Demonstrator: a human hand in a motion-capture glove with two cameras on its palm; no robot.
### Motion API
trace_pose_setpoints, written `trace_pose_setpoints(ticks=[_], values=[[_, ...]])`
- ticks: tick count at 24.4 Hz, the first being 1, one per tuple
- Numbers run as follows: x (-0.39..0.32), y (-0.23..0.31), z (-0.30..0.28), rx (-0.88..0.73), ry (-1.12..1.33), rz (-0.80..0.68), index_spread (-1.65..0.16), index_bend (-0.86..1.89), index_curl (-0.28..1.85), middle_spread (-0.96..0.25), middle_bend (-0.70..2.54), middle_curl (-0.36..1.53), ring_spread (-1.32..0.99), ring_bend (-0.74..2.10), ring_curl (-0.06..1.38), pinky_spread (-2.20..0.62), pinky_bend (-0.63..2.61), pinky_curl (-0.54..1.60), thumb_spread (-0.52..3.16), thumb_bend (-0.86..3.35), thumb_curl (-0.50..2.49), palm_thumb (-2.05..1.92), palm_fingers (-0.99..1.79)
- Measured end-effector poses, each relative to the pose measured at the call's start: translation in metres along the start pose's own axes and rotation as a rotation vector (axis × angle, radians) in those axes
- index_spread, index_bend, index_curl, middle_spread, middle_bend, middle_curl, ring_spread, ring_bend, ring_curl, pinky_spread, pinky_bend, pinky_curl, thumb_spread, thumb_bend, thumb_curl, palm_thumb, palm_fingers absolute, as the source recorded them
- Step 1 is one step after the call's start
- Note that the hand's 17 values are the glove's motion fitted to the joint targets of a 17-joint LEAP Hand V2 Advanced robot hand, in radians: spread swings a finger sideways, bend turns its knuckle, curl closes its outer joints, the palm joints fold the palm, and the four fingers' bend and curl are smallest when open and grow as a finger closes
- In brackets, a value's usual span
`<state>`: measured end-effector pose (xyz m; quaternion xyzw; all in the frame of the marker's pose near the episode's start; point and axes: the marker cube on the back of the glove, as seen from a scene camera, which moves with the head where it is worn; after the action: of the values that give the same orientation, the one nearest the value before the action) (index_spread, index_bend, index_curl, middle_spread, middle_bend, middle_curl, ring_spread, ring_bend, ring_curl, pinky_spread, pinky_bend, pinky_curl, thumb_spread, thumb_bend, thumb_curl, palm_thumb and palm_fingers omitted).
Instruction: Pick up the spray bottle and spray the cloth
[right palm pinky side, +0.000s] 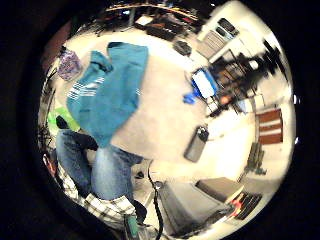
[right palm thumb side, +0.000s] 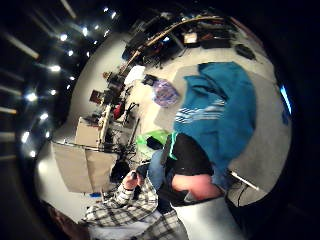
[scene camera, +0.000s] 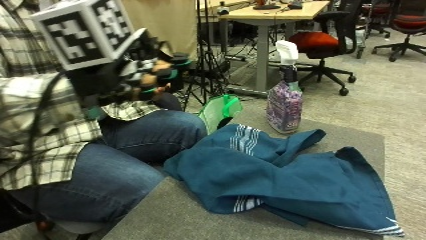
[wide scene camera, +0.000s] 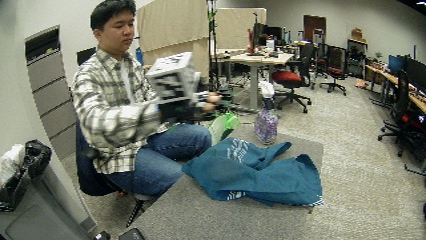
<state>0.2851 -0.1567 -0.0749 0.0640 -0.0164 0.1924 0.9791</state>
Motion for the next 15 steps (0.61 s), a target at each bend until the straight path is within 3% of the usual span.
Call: trace_pose_setpoints(ticks=[6, 11, 15], values=[[0.034, 0.117, -0.005, 0.059, 0.095, 0.247, -0.39, 0.18, 0.35, -0.09, 0.18, 0.33, 0.08, 0.26, 0.32, 0.21, 0.45, 0.33, 1.05, -0.02, 0.53, 0.48, 0.01], [0.045, 0.197, 0.006, 0.010, 0.083, 0.280, -0.39, 0.19, 0.35, -0.09, 0.18, 0.33, 0.10, 0.25, 0.32, 0.21, 0.43, 0.32, 1.07, -0.01, 0.52, 0.49, 0.03], [0.041, 0.255, 0.038, 0.083, 0.093, 0.276, -0.38, 0.19, 0.35, -0.08, 0.18, 0.32, 0.11, 0.24, 0.31, 0.22, 0.42, 0.31, 1.09, -0.01, 0.52, 0.52, 0.04]])
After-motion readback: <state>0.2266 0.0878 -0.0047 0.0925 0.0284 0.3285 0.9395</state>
